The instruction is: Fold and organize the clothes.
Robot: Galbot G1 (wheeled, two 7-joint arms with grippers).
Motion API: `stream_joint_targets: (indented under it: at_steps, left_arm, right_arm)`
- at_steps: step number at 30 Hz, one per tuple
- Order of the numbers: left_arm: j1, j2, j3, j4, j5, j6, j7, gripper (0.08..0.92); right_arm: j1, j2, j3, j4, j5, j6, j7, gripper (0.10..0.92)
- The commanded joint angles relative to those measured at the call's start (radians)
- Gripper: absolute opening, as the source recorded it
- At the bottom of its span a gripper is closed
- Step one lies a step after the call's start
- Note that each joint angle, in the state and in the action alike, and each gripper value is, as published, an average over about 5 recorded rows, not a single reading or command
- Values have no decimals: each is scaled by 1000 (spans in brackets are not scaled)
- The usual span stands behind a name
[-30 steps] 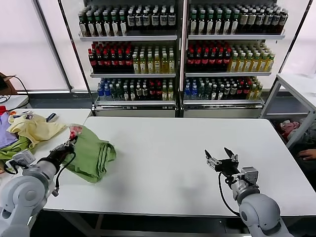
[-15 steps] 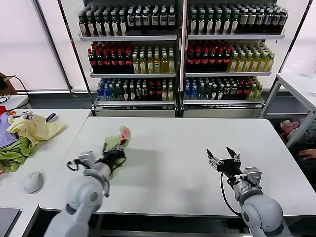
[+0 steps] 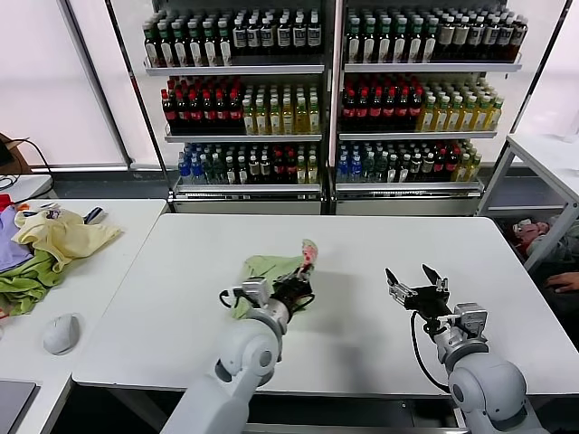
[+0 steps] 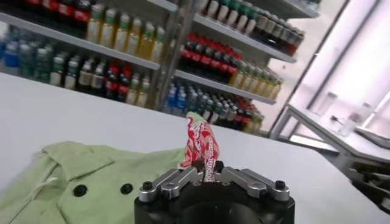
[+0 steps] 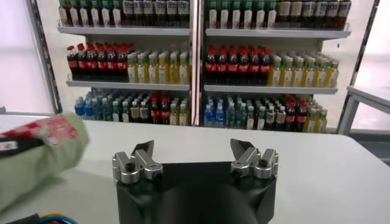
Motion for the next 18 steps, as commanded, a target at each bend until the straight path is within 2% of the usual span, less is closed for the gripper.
stream_joint_targets:
  at_steps: [1,6,11,18]
  left_arm:
    - [-47,-71,109,117,204,-103,59,181]
    - [-19,-25,87,38,205,-183,79,326]
    - [21,55,-5,-58,139,-195,110,465]
    - [158,183,-153,-165,176,-203,80,672]
  right_arm:
    - [13,-13,0,-9,13,2,0,823]
    - [36,-7,-45,-26,16,18,0,823]
    - [82,19,-148,-68,22,42,34,823]
    - [175,123,-336,-223,-23,72,142,823]
